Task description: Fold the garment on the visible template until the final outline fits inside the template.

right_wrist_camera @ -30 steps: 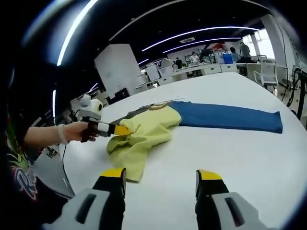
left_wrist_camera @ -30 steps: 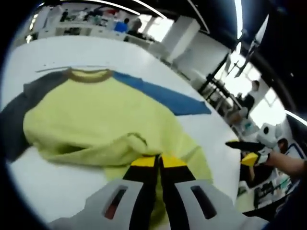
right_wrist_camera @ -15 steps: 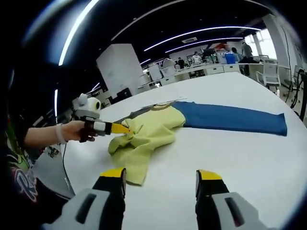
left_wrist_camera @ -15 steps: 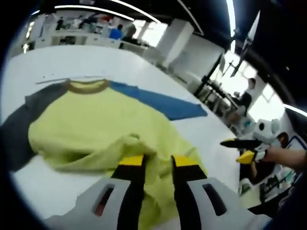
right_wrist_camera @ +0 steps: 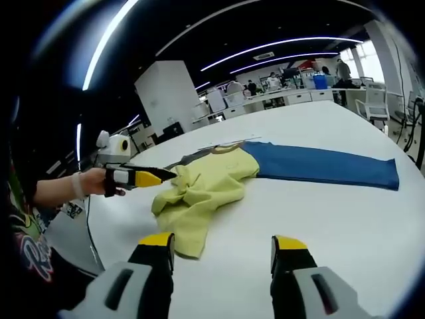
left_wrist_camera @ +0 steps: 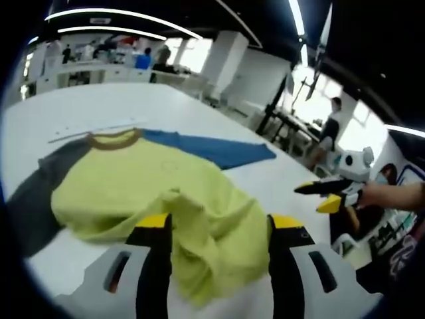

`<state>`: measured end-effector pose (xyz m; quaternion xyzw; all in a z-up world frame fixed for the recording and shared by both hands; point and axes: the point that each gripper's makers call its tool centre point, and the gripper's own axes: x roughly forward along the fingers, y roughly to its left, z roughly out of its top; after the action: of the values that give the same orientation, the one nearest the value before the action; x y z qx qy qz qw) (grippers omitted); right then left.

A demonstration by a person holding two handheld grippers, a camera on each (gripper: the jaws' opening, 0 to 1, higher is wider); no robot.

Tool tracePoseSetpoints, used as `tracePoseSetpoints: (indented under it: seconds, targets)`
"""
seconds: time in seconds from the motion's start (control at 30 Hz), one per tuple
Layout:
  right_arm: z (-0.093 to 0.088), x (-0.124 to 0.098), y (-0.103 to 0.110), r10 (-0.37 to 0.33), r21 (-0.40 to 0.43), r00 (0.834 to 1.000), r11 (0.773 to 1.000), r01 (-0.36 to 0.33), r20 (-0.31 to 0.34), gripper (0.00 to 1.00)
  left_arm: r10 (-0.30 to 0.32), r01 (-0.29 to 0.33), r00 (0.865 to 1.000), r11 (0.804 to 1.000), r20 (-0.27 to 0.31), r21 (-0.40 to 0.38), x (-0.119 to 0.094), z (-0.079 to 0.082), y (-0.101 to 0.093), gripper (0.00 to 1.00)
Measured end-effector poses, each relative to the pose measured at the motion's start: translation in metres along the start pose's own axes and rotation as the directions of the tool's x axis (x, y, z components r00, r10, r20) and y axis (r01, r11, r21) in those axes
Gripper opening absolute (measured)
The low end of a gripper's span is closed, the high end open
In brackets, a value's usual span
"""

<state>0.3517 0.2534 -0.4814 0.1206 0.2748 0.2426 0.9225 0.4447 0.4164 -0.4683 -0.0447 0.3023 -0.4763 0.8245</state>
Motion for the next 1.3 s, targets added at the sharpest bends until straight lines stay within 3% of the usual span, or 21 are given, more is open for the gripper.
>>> tracePoseSetpoints:
  seconds: [0.2,0.33,0.43,0.57,0.67,0.93,1.17,1.3]
  targets:
    - [0.0,0.002,0.002,0.003,-0.002,1.0,1.0,-0.003,-0.001,0.57,0.003,-0.003,1.0,1.0,-0.008,0.001,-0.016,-0.011,0.003,0.59]
    - [0.001,0.003,0.003,0.007,-0.003,1.0,1.0,-0.007,0.001,0.57,0.029,-0.029,1.0,1.0,-0.01,0.002,-0.024,-0.015,0.013,0.55]
    - [0.001,0.004,0.004,0.01,-0.006,1.0,1.0,-0.01,-0.002,0.57,0.052,-0.052,0.999,0.998,-0.003,0.02,-0.027,-0.009,0.023,0.51]
    - [0.003,0.004,0.005,0.009,0.0,1.0,1.0,-0.009,0.006,0.57,0.104,-0.106,0.994,0.985,0.022,0.137,-0.028,0.008,0.041,0.46]
    - [0.002,0.004,0.007,0.008,0.002,1.0,1.0,-0.008,0.002,0.57,0.131,-0.128,0.991,0.951,0.006,0.281,-0.025,0.016,0.048,0.4]
    - [0.0,0.004,0.007,0.006,0.007,1.0,1.0,-0.006,-0.004,0.57,0.097,-0.088,0.995,0.939,-0.012,0.333,-0.006,0.025,0.046,0.29]
    - [-0.004,0.005,0.005,0.006,0.022,1.0,1.0,-0.006,-0.007,0.57,0.079,-0.063,0.997,0.905,-0.022,0.42,0.01,0.025,0.038,0.25]
    - [-0.005,0.004,0.002,0.005,0.031,1.0,0.999,-0.005,-0.005,0.57,0.064,-0.048,0.998,0.906,-0.022,0.42,0.015,0.027,0.034,0.2]
